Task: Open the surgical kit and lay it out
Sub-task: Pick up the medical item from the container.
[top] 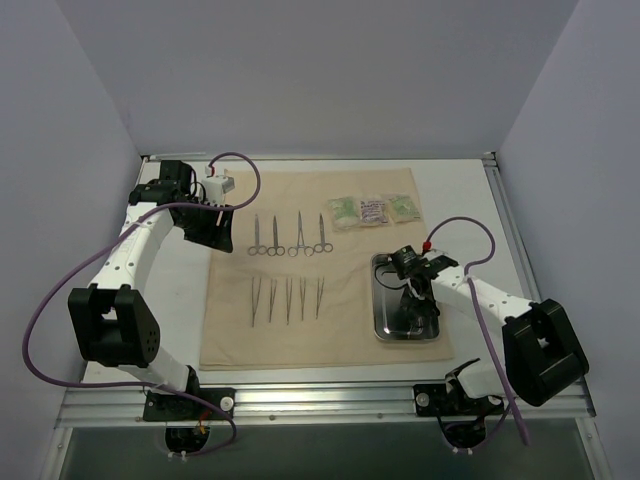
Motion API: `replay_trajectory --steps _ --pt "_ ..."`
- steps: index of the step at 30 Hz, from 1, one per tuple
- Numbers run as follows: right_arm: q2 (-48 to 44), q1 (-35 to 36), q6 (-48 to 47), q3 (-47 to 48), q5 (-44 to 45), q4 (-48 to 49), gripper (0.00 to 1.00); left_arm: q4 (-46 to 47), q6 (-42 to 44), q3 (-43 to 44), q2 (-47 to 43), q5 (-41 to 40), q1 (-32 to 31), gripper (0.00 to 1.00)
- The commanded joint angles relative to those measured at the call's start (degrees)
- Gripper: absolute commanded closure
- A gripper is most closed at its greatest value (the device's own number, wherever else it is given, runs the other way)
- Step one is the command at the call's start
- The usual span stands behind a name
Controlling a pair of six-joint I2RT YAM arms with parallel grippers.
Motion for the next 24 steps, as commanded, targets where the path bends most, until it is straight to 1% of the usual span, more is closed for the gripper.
replay_trajectory --steps 1,9,11,12,15,21,24 --pt "-0.46 -0.59 1.24 -2.01 2.0 -0.46 0.84 -0.14 0.92 0.75 -0.21 1.57 0.12 0.35" --pt "1.83 -0.68 0.36 -3.6 1.38 2.88 0.83 -0.14 0.92 0.75 -0.39 1.57 0.12 0.35" --pt "1.83 -0.77 0.1 -4.21 0.94 3.76 0.86 -0.14 0.92 0.75 -0.3 1.48 0.12 0.35" --pt "1.65 -0.77 0.01 -4.39 0.68 4.03 0.92 -0.14 0.92 0.75 -0.3 1.57 0.12 0.35" --pt "0.6 -0.85 -0.34 -4.92 0.15 4.82 1.0 -0.23 0.84 0.84 -0.3 1.57 0.12 0.35" --pt "-1.25 -0.68 -2.98 -4.22 -0.73 5.79 1.0 -0.23 0.83 0.84 -0.48 1.66 0.12 0.35" --pt "-2.3 -0.42 -3.33 -2.03 0.93 5.18 1.0 -0.32 0.92 0.75 -0.56 1.57 0.12 0.35"
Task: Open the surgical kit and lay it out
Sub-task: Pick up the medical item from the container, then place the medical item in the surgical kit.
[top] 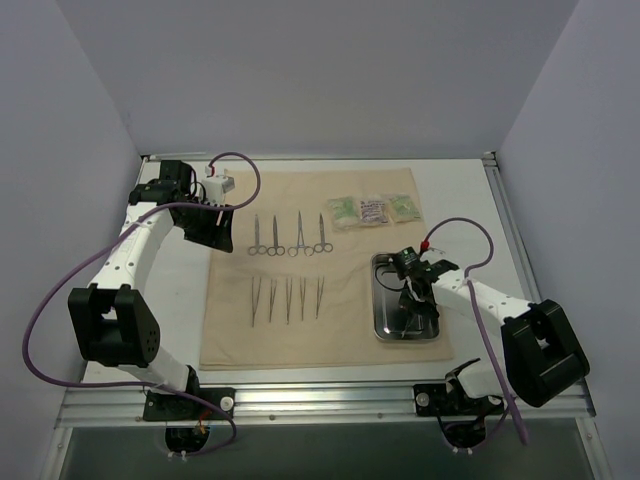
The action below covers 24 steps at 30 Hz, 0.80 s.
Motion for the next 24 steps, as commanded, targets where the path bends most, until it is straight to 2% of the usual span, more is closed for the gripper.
replay_trajectory --steps 1,13,17,20,24 --pt "-2.06 0.35 -1.41 2.22 2.21 -2.93 1.0 -0.41 0.84 0.93 -0.65 1.44 0.12 0.35" --pt "-2.33 1.32 -5.72 9.34 6.17 -5.05 1.0 -0.76 0.83 1.19 -0.65 1.44 0.12 0.35" --pt "-3.29 2.46 -7.12 15.38 7.3 -6.72 1.0 -0.76 0.84 1.28 -0.48 1.53 0.12 0.35" --pt "-2.68 6.93 -9.14 23.63 8.8 -7.51 1.0 -0.76 0.83 1.37 -0.39 1.44 0.04 0.35" --pt "4.34 15.1 -10.55 31.13 8.28 -3.92 1.0 -0.76 0.83 1.19 -1.0 1.09 0.12 0.35"
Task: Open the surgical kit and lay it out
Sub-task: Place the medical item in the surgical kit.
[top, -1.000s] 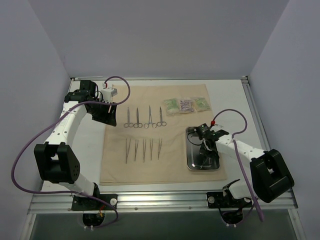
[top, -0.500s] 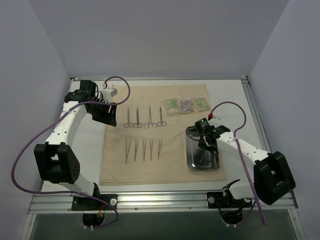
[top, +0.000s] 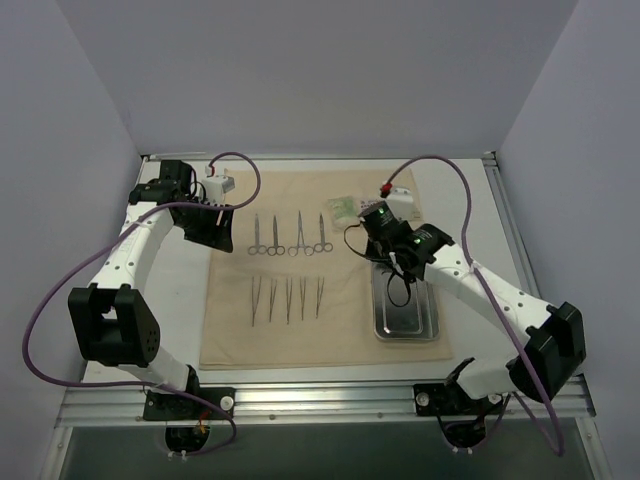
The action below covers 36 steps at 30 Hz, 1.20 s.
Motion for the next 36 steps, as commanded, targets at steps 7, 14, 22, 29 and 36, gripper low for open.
replay_trajectory --steps 7,14,22,29,36 --pt "19.99 13.59 -1.28 8.94 0.25 4.83 1.0 -0.3 0.92 0.31 -1.44 0.12 0.21 0.35" --pt "23.16 14.47 -0.31 5.34 -1.16 8.96 1.0 -0.03 0.92 0.14 -1.09 0.21 0.3 0.34" --pt "25.53 13.86 2.67 2.7 -3.18 12.39 1.0 0.14 0.83 -0.04 -0.92 0.3 0.21 0.34" --pt "24.14 12.28 5.75 -0.29 -4.06 14.49 1.0 0.14 0.83 -0.04 -0.92 0.3 0.3 0.35" --pt "24.13 11.48 5.14 -1.87 -4.94 16.17 1.0 0.05 0.84 0.05 -1.0 0.3 0.3 0.35"
